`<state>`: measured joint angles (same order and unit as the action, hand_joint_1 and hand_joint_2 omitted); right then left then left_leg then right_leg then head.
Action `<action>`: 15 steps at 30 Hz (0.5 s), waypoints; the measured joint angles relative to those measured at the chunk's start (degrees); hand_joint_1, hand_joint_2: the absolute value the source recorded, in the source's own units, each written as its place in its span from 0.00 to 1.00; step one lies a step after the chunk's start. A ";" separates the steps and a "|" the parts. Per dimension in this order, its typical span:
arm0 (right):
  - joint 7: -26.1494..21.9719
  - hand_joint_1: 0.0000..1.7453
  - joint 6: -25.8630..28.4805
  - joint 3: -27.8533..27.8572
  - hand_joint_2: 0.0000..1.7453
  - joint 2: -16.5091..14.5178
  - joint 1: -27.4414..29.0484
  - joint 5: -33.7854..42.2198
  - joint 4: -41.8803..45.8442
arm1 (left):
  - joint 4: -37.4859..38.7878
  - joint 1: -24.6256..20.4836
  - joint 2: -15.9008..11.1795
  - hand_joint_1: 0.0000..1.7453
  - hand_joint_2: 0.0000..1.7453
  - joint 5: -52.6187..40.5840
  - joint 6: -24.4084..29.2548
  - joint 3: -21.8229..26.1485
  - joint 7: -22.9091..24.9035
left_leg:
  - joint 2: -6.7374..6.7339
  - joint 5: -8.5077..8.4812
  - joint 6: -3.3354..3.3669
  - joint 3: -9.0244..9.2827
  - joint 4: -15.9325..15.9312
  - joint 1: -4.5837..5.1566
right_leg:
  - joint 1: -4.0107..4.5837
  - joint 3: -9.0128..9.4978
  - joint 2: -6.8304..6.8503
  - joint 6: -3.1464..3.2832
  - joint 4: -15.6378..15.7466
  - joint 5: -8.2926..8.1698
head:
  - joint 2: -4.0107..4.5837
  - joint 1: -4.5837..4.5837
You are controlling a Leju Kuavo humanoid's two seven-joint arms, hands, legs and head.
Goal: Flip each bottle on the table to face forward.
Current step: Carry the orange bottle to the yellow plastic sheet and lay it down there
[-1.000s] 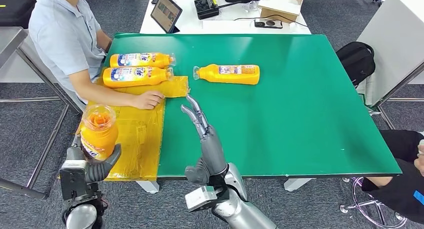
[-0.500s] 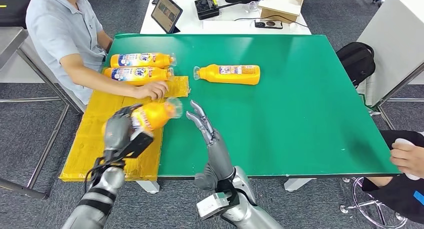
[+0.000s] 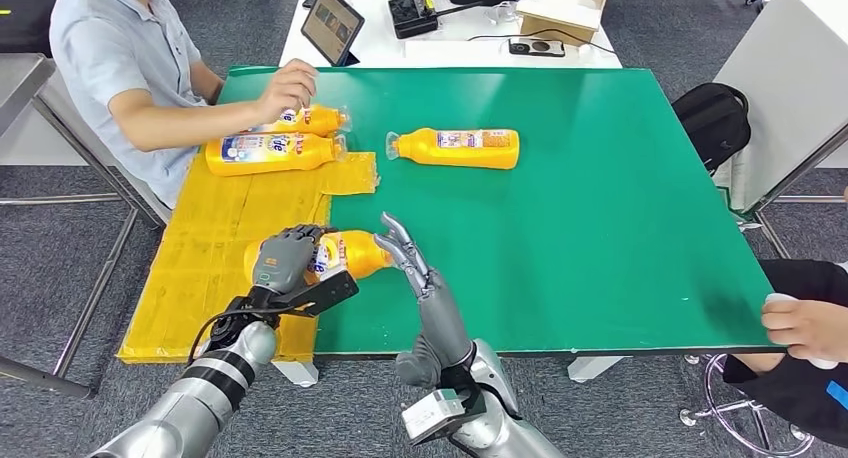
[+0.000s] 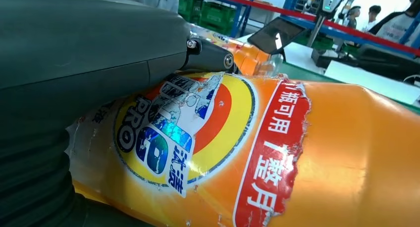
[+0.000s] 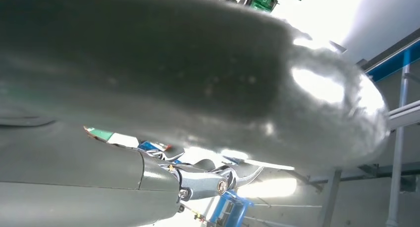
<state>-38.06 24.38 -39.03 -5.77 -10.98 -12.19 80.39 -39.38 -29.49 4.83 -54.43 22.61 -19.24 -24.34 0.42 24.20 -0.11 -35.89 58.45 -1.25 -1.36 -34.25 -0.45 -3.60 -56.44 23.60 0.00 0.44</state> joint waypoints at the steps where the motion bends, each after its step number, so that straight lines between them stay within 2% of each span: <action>1: 0.00 0.00 -0.04 0.03 0.00 0.00 0.01 0.03 0.00 | 0.31 -0.13 -0.03 0.85 1.00 -0.10 -0.29 -0.14 0.04 | 0.00 0.00 0.00 0.00 0.00 0.00 | 0.00 0.00 0.00 0.00 0.00 0.00 | 0.00 0.00; 5: -0.01 0.00 -0.43 0.10 0.00 0.00 0.08 0.51 0.00 | 2.44 -1.81 -0.17 0.97 1.00 -1.72 -4.68 -1.57 0.99 | 0.05 -0.01 0.01 0.00 0.00 0.01 | -0.01 0.05 0.02 0.00 0.00 0.00 | 0.00 -0.01; 9: -0.01 0.00 -0.67 0.48 0.00 0.00 0.35 1.09 -0.02 | 5.44 -4.22 -0.20 0.99 1.00 -4.84 -8.75 -3.82 4.77 | 0.05 -0.01 0.01 0.04 0.00 0.01 | 0.00 0.09 0.02 0.00 0.00 0.00 | 0.00 -0.01; 10: -0.01 0.00 -0.80 0.73 0.00 0.00 0.48 1.26 -0.03 | 6.16 -4.71 -0.19 0.95 1.00 -5.54 -9.17 -4.39 6.20 | 0.05 -0.01 0.01 0.05 0.00 0.01 | 0.00 0.09 0.02 0.00 0.00 0.00 | 0.00 -0.01; 11: -0.01 0.00 -0.97 1.05 0.00 0.00 0.62 1.40 -0.05 | 6.84 -5.18 -0.18 0.84 1.00 -6.14 -9.54 -4.88 7.74 | 0.05 -0.01 0.01 0.06 0.00 0.01 | 0.00 0.09 0.01 0.00 0.00 0.00 | 0.00 -0.01; 14: -0.01 0.00 -1.69 2.06 0.00 0.00 1.17 1.62 -0.18 | 8.61 -6.41 -0.13 0.37 1.00 -7.65 -10.29 -6.07 12.18 | -0.03 0.00 0.00 0.11 0.00 0.01 | 0.00 0.11 -0.02 0.00 0.00 -0.01 | 0.00 -0.01; 15: -0.01 0.00 -1.90 2.34 0.00 0.00 1.37 1.64 -0.21 | 9.04 -6.69 -0.09 0.31 1.00 -7.90 -10.41 -6.35 13.16 | -0.06 0.00 0.00 0.12 0.00 0.01 | 0.00 0.11 -0.03 0.00 -0.01 -0.01 | 0.00 -0.01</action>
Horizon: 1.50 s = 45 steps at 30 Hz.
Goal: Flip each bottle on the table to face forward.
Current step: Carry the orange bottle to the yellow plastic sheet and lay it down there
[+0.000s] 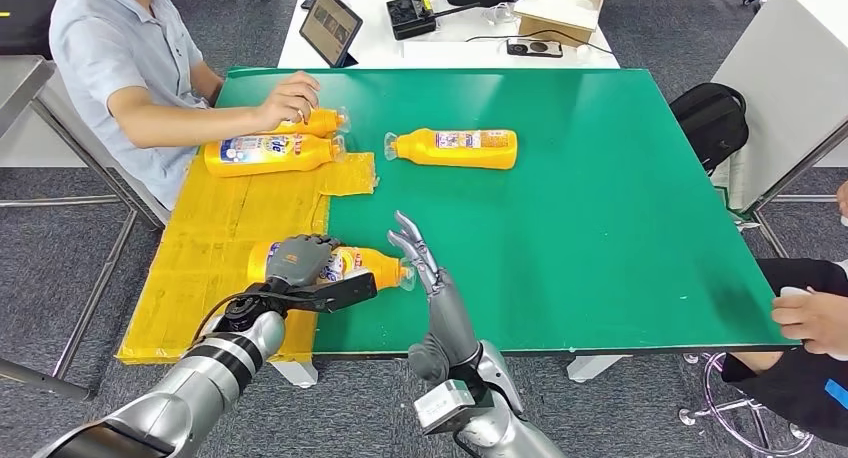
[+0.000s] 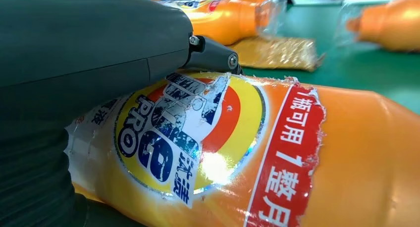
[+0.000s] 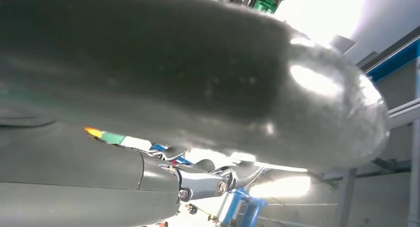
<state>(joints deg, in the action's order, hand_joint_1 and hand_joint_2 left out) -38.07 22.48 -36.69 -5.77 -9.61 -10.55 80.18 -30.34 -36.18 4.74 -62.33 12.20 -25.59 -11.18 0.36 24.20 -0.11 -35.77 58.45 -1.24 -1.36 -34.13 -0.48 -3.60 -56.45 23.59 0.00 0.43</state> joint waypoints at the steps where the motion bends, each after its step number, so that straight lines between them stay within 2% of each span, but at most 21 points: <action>1: 0.00 0.00 -0.18 0.28 0.00 0.00 0.18 0.01 -0.04 | 0.34 -0.22 0.07 0.26 1.00 -0.06 -0.07 -0.18 0.66 | -0.01 0.00 0.00 0.01 0.00 0.00 | 0.00 0.01 -0.01 0.00 0.00 0.00 | 0.00 0.00; 4: 0.00 0.00 -0.60 1.03 0.00 0.00 0.55 -0.01 -0.15 | 1.09 -0.70 0.38 0.09 1.00 -0.05 -0.13 -0.29 1.68 | -0.01 0.00 0.00 0.03 0.00 0.00 | 0.00 0.03 0.00 0.00 0.00 0.00 | 0.00 0.01; 7: 0.01 0.00 -0.83 1.58 0.00 0.00 0.72 0.04 -0.29 | 1.65 -1.06 0.65 0.00 1.00 0.27 -0.97 -0.31 1.74 | -0.01 0.00 0.00 0.05 0.00 0.00 | 0.00 0.06 0.00 0.00 0.00 0.00 | 0.00 0.01; 16: 0.00 0.00 -1.27 3.18 0.00 -0.02 0.92 0.20 -1.32 | 2.43 -2.87 1.33 0.00 1.00 6.93 -10.14 0.88 -1.87 | 0.19 0.00 0.00 0.17 0.00 0.01 | -0.01 0.30 0.10 -0.01 0.01 0.02 | 0.00 0.01; 20: 0.00 0.00 -1.19 3.45 0.00 -0.02 0.90 0.80 -1.71 | 2.24 -3.07 1.59 0.00 1.00 13.24 -14.66 2.98 -6.88 | 0.25 -0.01 0.01 0.22 0.00 0.02 | -0.01 0.39 0.14 -0.01 0.01 0.02 | 0.00 0.00; 23: 0.00 0.00 -1.10 3.45 0.00 -0.02 0.89 1.66 -1.94 | 0.45 -2.10 1.77 0.00 1.00 22.27 -21.71 5.76 -13.07 | 0.23 -0.01 0.01 0.25 0.00 0.02 | -0.01 0.42 0.13 -0.01 0.01 0.02 | 0.00 0.01; 26: 0.02 0.00 -0.62 3.32 0.00 -0.01 0.88 2.70 -2.08 | -4.71 1.16 1.70 0.00 1.00 34.11 -28.94 8.47 -18.65 | 0.16 -0.01 0.01 0.22 0.00 0.02 | -0.01 0.32 0.10 -0.01 0.00 0.01 | 0.00 0.01; 28: 0.01 0.00 -0.37 3.24 0.00 0.08 0.89 3.10 -2.11 | -9.80 3.89 1.57 0.00 1.00 40.65 -29.99 9.53 -21.07 | 0.14 -0.02 0.01 0.16 0.00 0.02 | -0.01 0.25 0.09 -0.01 0.00 0.01 | 0.00 0.01; 31: 0.00 0.00 -0.26 3.11 0.00 0.28 0.90 3.19 -2.12 | -18.51 7.52 1.53 0.00 1.00 45.87 -27.46 11.30 -23.74 | 0.14 -0.01 0.01 0.09 0.00 0.01 | 0.00 0.18 0.09 -0.01 0.00 0.02 | 0.00 0.01; 34: 0.00 0.00 -0.19 2.98 0.00 0.43 0.90 3.11 -2.11 | -24.65 9.84 1.54 0.00 1.00 46.19 -24.06 12.48 -24.66 | 0.15 -0.01 0.01 0.02 0.00 0.00 | 0.00 0.11 0.09 -0.01 0.00 0.03 | 0.00 0.01; 38: 0.00 0.00 0.16 2.87 0.00 0.46 1.05 2.41 -2.13 | -36.15 14.29 3.14 0.00 1.00 48.00 -9.57 13.49 -27.45 | 0.12 0.00 0.01 -0.09 0.00 0.01 | 0.00 -0.02 0.07 -0.01 0.01 0.03 | 0.00 0.00; 42: 0.01 0.00 1.85 2.50 0.00 0.47 1.14 1.22 -2.13 | -46.92 17.43 4.60 0.00 1.00 53.35 -4.17 13.83 -27.69 | 0.18 0.00 0.01 -0.15 0.00 0.01 | -0.01 -0.04 0.10 -0.02 0.01 0.04 | 0.00 0.00; 45: 0.04 0.00 4.33 2.55 0.75 0.63 0.90 -0.71 -3.19 | -53.54 19.93 5.02 0.00 1.00 58.27 1.23 13.47 -28.20 | 0.14 0.02 0.00 -0.14 0.00 0.01 | -0.01 -0.06 0.08 -0.02 0.02 0.03 | 0.00 0.00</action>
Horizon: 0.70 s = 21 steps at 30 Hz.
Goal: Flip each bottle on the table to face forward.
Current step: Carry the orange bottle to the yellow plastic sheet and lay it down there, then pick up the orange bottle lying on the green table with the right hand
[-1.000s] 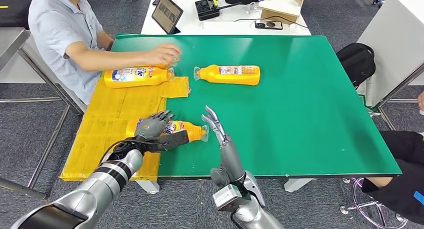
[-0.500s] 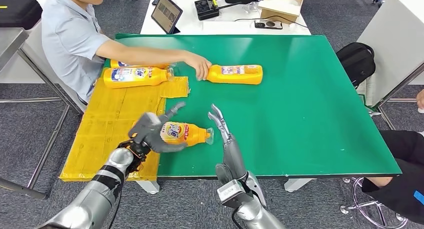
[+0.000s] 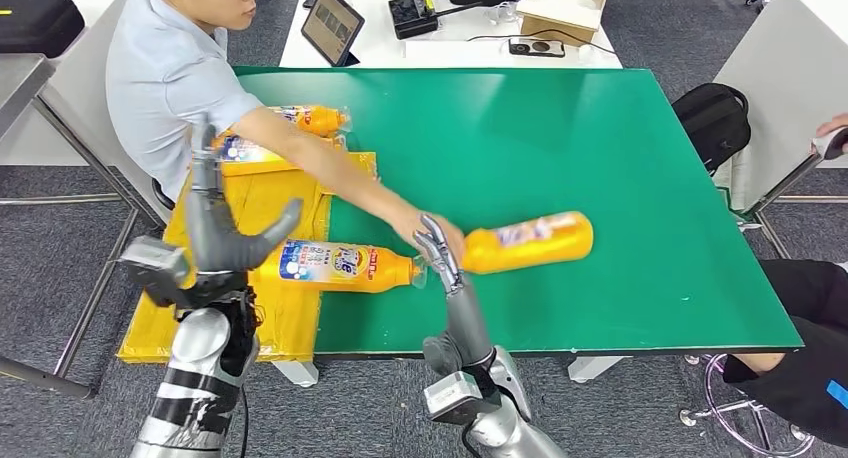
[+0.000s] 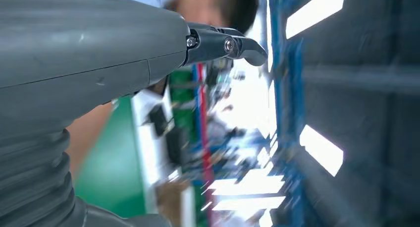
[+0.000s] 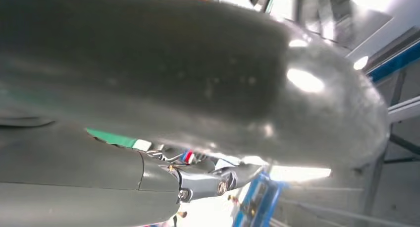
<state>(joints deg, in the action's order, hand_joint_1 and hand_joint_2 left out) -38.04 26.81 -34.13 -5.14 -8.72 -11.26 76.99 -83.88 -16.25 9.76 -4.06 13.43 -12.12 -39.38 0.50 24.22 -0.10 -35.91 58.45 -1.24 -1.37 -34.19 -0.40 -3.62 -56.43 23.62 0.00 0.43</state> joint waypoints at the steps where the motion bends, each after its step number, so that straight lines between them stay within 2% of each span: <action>1: 0.16 0.00 0.38 0.52 1.00 0.07 -0.19 -1.41 -1.17 | -2.00 1.06 0.08 0.00 1.00 1.30 2.20 -0.11 -0.28 | -0.01 0.01 0.00 0.01 0.00 0.00 | 0.00 0.00 0.00 0.00 0.00 0.00 | 0.00 0.00; 4: 2.51 0.00 3.08 3.89 1.00 0.85 -0.63 -11.09 -5.99 | -7.04 5.66 0.20 0.00 1.00 4.25 7.58 0.00 -0.50 | 0.03 0.01 0.00 0.01 0.00 0.00 | 0.00 0.01 0.01 0.01 0.01 0.02 | 0.00 0.00; 7: 6.73 0.00 6.17 8.59 1.00 2.73 -0.92 -21.87 -9.34 | -9.80 10.85 0.60 0.00 1.00 6.17 10.55 0.49 0.18 | 0.05 0.02 0.01 -0.02 0.00 0.02 | -0.02 0.02 0.02 0.01 0.04 0.03 | 0.00 -0.01; 10: 11.53 0.00 5.17 13.66 1.00 4.83 -1.11 -29.42 -11.47 | -11.63 15.34 0.96 0.00 1.00 4.50 13.51 0.78 0.05 | 0.07 0.03 0.02 -0.09 0.00 0.04 | -0.04 0.03 0.03 -0.01 0.12 0.02 | 0.00 0.03; 15: 16.38 0.00 -2.26 19.68 1.00 6.96 -1.97 -33.92 -14.75 | -14.96 19.90 1.03 0.00 1.00 -0.13 16.18 0.97 -0.34 | 0.06 0.04 0.04 -0.10 0.00 0.03 | -0.03 0.00 0.03 -0.02 0.14 0.00 | 0.00 0.00; 21: 18.46 0.00 -4.75 21.62 1.00 7.87 -4.21 -36.19 -19.69 | -16.85 21.00 1.11 0.00 1.00 -0.68 15.97 0.70 0.66 | 0.02 0.03 0.03 -0.07 0.00 0.01 | 0.00 0.01 0.02 -0.02 0.13 0.00 | 0.00 -0.01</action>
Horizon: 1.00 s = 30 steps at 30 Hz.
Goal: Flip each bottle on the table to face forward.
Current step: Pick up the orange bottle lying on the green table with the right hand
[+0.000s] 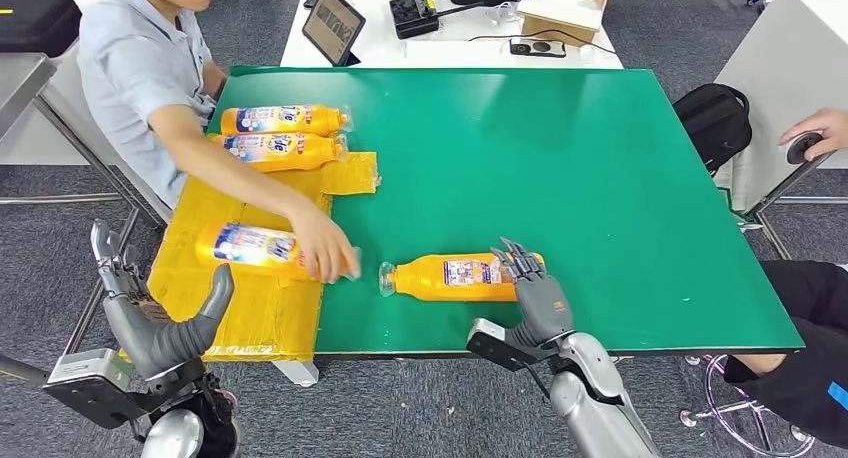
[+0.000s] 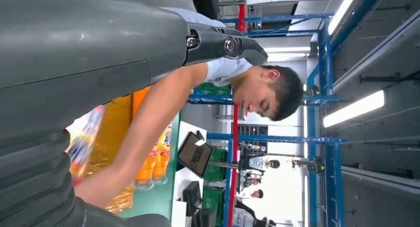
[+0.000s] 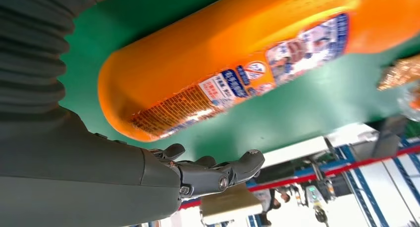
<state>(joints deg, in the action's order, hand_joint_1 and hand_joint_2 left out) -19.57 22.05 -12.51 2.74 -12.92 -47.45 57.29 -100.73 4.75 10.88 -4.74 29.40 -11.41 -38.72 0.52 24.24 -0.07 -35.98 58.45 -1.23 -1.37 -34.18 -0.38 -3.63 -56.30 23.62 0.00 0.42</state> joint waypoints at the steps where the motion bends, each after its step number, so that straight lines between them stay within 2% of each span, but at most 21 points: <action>1: 0.24 0.00 -0.01 0.10 1.00 0.04 -0.42 -0.23 -0.70 | -0.08 0.02 0.02 0.00 1.00 -0.09 -0.02 -0.03 0.13 | 0.00 0.00 0.00 0.00 0.00 0.00 | 0.00 0.00 0.00 0.00 0.00 0.00 | 0.00 0.01; 8: 2.15 0.00 0.48 0.37 1.00 0.08 -5.43 -2.19 -7.13 | 0.03 -0.26 0.07 0.00 1.00 -0.30 -0.75 -0.56 1.47 | 0.00 -0.02 0.02 0.00 0.00 0.01 | -0.02 0.00 0.00 -0.01 0.01 -0.01 | 0.00 0.02; 23: 2.95 0.00 1.16 0.34 1.00 -0.41 -13.62 -3.43 -17.80 | 2.73 -2.54 0.09 0.00 1.00 0.00 -2.67 -2.00 3.70 | 0.00 -0.04 0.02 0.00 0.01 0.01 | -0.01 0.01 0.00 -0.02 0.00 -0.03 | 0.00 0.02; 30: 4.00 0.00 -0.11 0.33 1.00 -1.02 -15.73 -3.48 -21.11 | 3.55 -3.00 0.09 0.00 1.00 0.05 -3.03 -2.25 4.30 | 0.01 -0.03 0.01 0.00 0.01 0.01 | -0.01 0.01 0.00 -0.02 -0.01 -0.03 | 0.00 -0.01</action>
<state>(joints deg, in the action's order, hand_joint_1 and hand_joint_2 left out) -15.57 21.94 -12.18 1.72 -28.65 -50.93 36.18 -97.18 1.75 10.97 -4.69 26.37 -13.66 -34.42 0.53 24.21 -0.06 -35.98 58.45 -1.22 -1.38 -34.17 -0.37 -3.66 -56.31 23.59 0.00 0.42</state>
